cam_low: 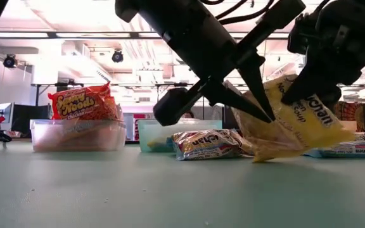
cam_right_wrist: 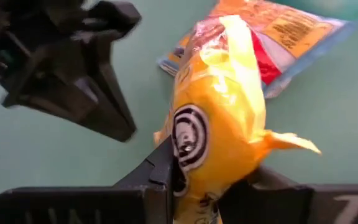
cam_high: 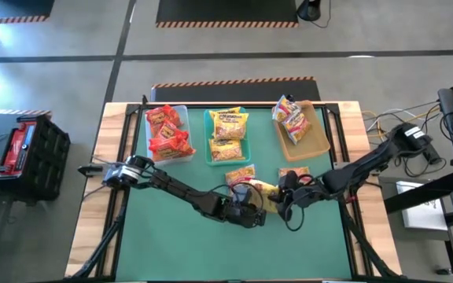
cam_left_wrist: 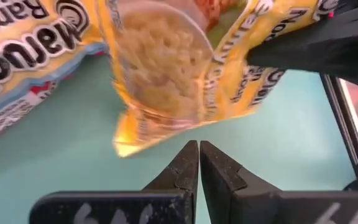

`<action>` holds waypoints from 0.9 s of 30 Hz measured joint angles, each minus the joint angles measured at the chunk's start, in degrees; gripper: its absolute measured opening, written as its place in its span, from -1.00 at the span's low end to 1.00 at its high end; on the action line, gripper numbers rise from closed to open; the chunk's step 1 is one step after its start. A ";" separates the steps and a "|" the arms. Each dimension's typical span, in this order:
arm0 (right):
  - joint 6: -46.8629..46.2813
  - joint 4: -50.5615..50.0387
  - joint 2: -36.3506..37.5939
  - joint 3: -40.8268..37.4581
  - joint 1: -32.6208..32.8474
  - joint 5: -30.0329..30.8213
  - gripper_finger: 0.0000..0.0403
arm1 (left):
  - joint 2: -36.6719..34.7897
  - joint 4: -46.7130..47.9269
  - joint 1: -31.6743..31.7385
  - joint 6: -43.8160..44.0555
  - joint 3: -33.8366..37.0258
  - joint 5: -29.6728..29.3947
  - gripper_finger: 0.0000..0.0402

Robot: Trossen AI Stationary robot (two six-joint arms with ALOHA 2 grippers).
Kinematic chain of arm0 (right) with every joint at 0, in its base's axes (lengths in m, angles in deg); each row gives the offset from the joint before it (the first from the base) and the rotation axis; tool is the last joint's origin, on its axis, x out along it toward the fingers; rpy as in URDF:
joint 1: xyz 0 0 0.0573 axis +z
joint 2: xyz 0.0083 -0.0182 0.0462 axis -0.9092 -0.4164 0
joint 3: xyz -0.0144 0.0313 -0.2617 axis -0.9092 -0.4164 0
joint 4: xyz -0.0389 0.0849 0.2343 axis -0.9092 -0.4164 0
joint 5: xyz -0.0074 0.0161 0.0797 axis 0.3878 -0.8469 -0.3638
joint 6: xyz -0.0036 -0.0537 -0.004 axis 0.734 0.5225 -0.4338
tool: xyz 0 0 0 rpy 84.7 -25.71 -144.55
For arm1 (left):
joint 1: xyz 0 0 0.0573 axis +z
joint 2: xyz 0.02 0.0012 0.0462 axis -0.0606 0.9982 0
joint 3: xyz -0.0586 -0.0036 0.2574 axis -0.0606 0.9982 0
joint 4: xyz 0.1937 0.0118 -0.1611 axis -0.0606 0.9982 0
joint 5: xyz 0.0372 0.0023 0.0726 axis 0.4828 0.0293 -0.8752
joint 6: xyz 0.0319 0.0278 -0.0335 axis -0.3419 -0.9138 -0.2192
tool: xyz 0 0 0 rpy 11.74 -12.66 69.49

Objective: Sort Maruchan noodles
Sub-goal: Put the yellow noodle pack into the blue bin

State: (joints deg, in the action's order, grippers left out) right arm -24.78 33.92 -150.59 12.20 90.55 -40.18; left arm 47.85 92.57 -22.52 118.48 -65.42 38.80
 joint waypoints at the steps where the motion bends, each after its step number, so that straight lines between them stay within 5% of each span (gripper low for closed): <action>1: 0.45 -1.14 0.61 0.02 -0.24 -0.08 -0.64 | 0.00 0.19 -0.02 0.26 0.00 -0.06 -1.00; 8: 2.66 -5.94 3.56 0.02 -2.47 -0.02 -0.66 | -0.09 1.51 -0.26 2.38 0.00 -0.12 -1.00; 15: 3.50 -5.62 4.28 0.02 -3.57 -1.48 -0.93 | -0.22 2.83 -0.26 2.52 -0.02 -0.29 -1.00; 27: 9.80 -6.25 6.29 2.68 -5.14 -1.35 -0.96 | -0.24 2.92 -0.88 2.72 -0.10 -0.67 -1.00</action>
State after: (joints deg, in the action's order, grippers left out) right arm -14.98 27.67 -144.30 14.88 85.41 -41.53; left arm 47.61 95.49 -23.41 121.19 -65.53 38.13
